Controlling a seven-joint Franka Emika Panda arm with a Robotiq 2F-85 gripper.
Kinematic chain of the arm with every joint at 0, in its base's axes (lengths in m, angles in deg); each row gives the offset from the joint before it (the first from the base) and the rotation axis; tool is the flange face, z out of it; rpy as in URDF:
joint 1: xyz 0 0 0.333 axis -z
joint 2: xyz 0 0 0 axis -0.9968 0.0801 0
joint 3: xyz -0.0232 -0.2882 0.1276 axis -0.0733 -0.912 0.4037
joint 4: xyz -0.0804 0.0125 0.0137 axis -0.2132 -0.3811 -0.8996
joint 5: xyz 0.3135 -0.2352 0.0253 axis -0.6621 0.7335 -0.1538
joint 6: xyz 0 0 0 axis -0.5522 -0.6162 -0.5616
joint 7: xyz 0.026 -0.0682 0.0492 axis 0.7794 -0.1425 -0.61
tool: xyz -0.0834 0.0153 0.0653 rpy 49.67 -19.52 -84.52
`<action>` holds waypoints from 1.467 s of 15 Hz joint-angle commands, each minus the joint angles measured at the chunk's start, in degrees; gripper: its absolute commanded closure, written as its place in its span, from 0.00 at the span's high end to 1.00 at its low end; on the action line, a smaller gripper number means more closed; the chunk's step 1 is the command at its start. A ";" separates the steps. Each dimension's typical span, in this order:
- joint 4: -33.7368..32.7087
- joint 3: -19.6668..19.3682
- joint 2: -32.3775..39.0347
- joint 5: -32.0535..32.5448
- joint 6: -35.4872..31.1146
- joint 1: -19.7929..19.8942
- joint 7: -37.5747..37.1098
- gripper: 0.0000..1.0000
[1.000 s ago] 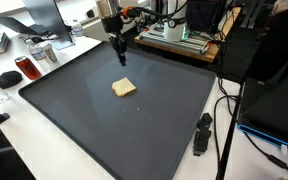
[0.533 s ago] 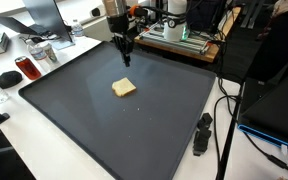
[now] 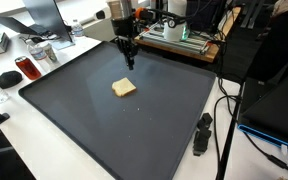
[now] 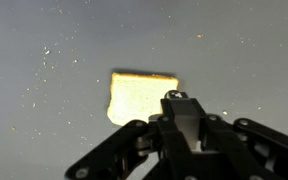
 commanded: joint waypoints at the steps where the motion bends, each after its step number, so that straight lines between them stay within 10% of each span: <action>1: -1.86 0.23 2.73 4.80 -2.40 -1.91 -5.56 0.05; 22: -9.26 -4.71 16.70 14.88 -7.02 -7.41 -16.95 0.05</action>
